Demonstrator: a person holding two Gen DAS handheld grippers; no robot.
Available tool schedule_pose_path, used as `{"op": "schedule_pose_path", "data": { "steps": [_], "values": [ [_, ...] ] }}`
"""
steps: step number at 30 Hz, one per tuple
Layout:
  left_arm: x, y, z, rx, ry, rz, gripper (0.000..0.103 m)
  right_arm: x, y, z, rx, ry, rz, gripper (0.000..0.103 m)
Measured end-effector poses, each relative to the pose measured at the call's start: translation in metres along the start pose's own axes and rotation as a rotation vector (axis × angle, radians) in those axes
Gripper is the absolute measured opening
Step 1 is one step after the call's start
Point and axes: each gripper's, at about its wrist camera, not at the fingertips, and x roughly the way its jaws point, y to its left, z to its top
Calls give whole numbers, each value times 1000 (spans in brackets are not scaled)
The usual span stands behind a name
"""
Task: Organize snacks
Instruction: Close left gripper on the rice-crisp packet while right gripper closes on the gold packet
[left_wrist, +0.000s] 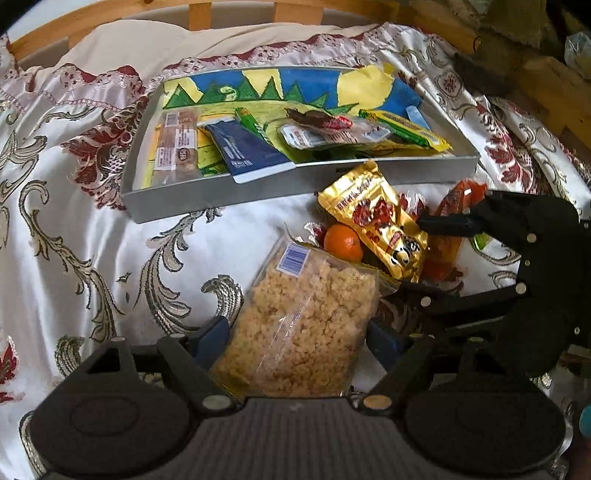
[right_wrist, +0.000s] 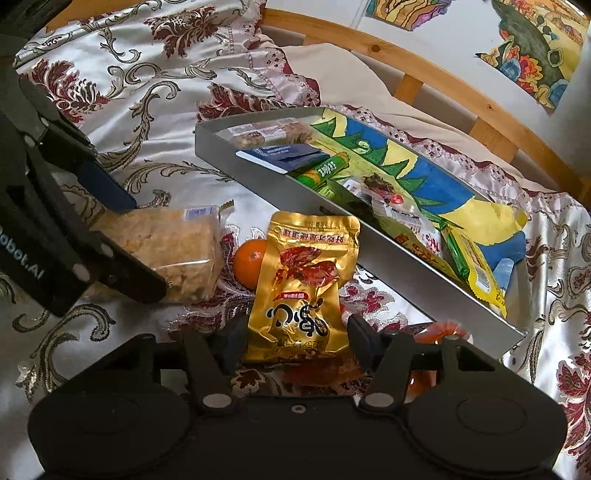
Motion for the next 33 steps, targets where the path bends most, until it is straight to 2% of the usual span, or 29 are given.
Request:
{"op": "schedule_pose_path", "data": {
  "steps": [5, 7, 8, 11, 17, 20, 26, 29, 33],
  "values": [
    [5, 5, -2, -38, 25, -15, 88, 2, 0, -2, -31, -16, -7, 67],
    [3, 7, -1, -52, 27, -16, 87, 3, -1, -2, -30, -15, -4, 66],
    [3, 6, -1, -56, 26, -15, 86, 3, -1, -2, -28, -13, 1, 60],
    [1, 6, -1, -74, 29, -7, 86, 3, -1, 0, -24, -5, 2, 59],
    [-5, 18, 0, -256, 25, -39, 85, -2, 7, 2, -51, -11, -37, 58],
    [-10, 23, -1, -306, 15, -21, 85, -5, 14, 2, -103, -20, -67, 58],
    [-20, 24, 1, -324, -26, 22, 85, -13, 32, -1, -270, -59, -133, 58],
    [-29, 21, 2, -313, -64, 32, 85, -20, 38, -3, -351, -94, -186, 58],
    [-42, 18, 5, -314, -129, 31, 85, -33, 39, -1, -393, -137, -229, 58]
  ]
}}
